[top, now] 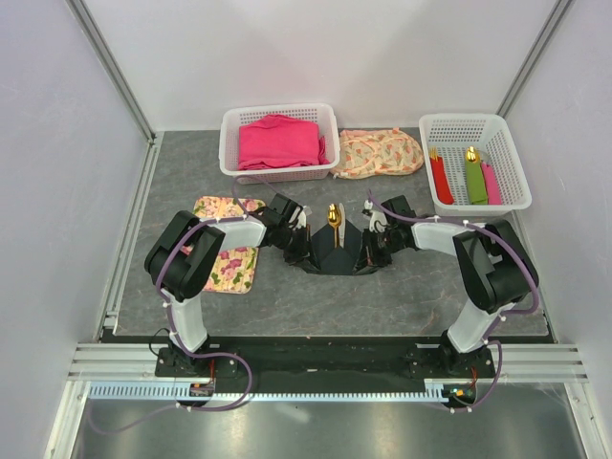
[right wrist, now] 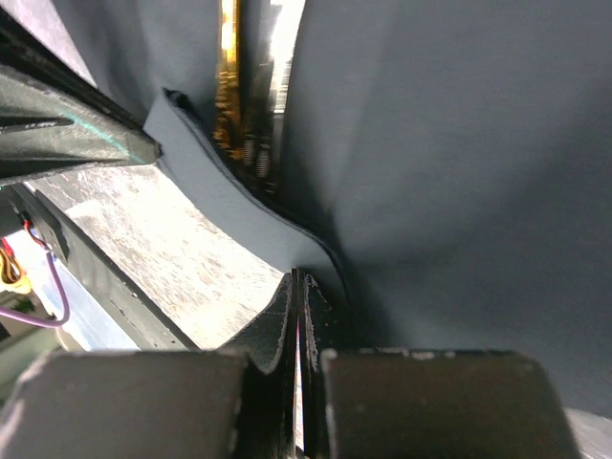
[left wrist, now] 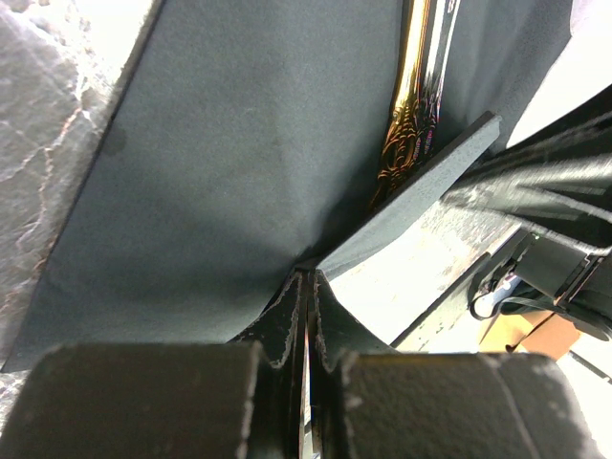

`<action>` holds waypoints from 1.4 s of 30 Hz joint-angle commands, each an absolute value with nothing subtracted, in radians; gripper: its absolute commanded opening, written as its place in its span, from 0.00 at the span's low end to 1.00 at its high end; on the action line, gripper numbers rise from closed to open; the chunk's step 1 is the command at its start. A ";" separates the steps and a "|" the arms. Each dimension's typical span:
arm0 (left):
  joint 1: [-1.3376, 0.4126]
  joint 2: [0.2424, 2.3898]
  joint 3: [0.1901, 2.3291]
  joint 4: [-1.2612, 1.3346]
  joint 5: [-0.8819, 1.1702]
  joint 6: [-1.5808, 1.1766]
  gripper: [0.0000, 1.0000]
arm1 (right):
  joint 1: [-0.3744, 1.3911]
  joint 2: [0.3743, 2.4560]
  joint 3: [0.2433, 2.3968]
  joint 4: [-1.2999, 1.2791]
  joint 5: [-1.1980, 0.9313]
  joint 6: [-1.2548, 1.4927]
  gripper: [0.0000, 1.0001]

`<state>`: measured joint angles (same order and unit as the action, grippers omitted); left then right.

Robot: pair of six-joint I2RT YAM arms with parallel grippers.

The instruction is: Place the utensils on the paper napkin and roll it up

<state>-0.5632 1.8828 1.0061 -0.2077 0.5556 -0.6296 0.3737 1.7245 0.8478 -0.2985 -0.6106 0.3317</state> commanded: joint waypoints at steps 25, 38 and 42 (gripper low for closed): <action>-0.557 1.902 0.973 -0.255 0.488 -0.632 0.02 | 0.299 1.565 0.831 -0.402 -0.686 0.236 0.00; -0.557 1.899 0.979 -0.258 0.492 -0.629 0.02 | 0.402 1.614 0.865 -0.285 -0.637 0.322 0.00; -0.557 1.899 0.982 -0.259 0.500 -0.627 0.02 | 0.402 1.677 0.865 -0.267 -0.632 0.311 0.00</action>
